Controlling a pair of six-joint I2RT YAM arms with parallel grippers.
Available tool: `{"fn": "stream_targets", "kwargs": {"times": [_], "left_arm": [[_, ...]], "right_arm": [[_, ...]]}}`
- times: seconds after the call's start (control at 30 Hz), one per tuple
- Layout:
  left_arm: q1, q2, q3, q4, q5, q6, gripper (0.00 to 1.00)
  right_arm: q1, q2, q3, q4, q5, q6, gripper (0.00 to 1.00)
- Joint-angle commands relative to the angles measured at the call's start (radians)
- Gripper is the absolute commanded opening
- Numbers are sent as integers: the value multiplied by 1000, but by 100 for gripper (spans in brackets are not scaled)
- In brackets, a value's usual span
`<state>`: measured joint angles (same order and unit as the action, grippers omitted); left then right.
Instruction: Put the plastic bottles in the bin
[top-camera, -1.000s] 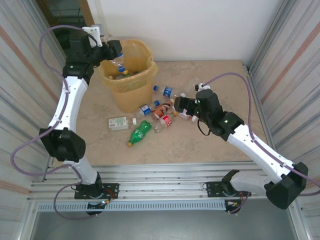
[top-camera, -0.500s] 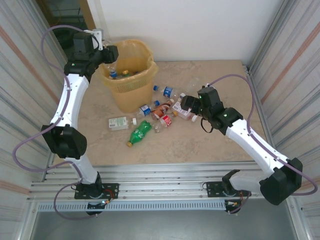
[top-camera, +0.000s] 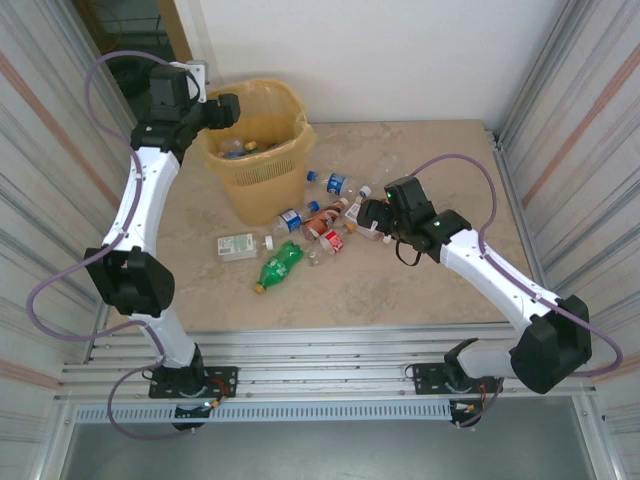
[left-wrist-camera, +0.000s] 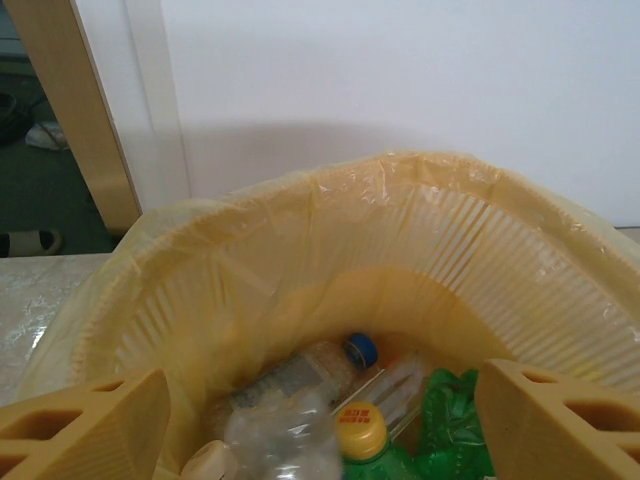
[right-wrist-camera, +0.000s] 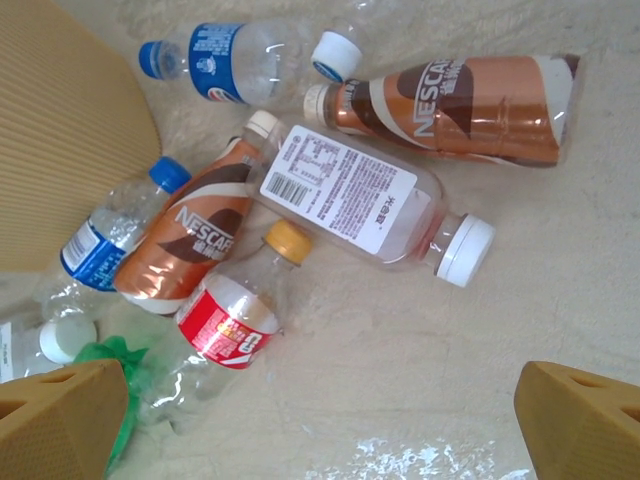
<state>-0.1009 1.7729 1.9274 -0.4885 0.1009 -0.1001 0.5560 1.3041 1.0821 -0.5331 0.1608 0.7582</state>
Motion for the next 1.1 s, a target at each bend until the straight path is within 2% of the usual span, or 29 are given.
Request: {"fn": "stream_targets", "kwargs": {"times": [0.0, 0.3, 0.53, 0.7, 0.83, 1.07], "left_arm": [[-18, -73, -33, 33, -18, 31, 81], [-104, -263, -179, 52, -65, 102, 82], [-334, -524, -446, 50, -261, 181, 88], [-491, -655, -650, 41, -373, 114, 88], [-565, -676, -752, -3, -419, 50, 88], [-594, -610, -854, -60, -420, -49, 88]], "right_arm": [[33, 19, 16, -11, 29, 48, 98], [52, 54, 34, -30, 51, 61, 98], [50, 43, 35, -50, 82, 66, 98], [45, 33, 32, -63, 95, 72, 98], [34, 20, 28, -91, 126, 94, 98], [6, -24, -4, -130, 159, 137, 98]]}}
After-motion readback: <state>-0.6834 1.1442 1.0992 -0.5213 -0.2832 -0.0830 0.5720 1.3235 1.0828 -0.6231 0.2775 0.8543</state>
